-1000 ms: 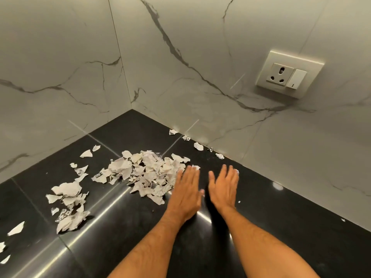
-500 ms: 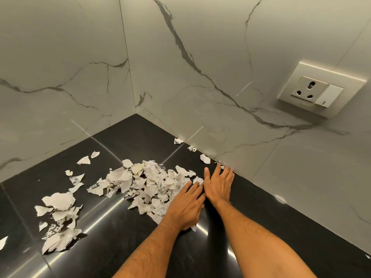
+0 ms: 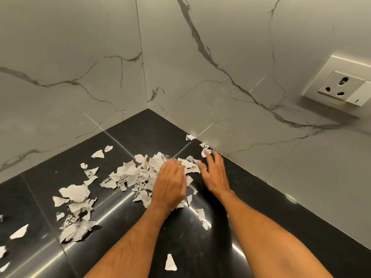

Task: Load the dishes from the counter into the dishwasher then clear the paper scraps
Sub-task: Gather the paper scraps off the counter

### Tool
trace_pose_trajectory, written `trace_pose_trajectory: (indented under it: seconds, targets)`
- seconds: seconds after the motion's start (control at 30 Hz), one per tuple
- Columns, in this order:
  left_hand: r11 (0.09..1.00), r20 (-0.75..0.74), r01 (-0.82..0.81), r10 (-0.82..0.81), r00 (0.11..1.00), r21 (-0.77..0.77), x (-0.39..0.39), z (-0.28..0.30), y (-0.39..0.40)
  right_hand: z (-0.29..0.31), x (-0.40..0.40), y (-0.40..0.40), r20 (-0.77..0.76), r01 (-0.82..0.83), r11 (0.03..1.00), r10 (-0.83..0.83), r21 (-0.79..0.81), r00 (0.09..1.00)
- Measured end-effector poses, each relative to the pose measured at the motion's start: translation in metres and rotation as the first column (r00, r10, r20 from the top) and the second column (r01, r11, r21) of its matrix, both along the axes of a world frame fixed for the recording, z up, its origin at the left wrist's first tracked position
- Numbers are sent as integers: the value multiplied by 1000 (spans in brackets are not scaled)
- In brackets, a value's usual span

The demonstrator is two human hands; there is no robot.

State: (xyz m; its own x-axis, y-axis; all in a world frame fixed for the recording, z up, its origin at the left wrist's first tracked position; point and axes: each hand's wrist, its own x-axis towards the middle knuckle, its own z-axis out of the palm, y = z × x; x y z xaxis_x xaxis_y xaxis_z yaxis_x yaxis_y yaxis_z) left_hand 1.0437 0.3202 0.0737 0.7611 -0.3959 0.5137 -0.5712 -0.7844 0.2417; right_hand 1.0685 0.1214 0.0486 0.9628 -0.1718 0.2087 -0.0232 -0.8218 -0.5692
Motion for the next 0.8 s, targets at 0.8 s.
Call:
trace_pose_trajectory:
  seconds: [0.8]
  targets:
    - [442,-639,-517,-185,747,-733,13,-12,11,7,-13,159,5,10,664,-21,748,1000]
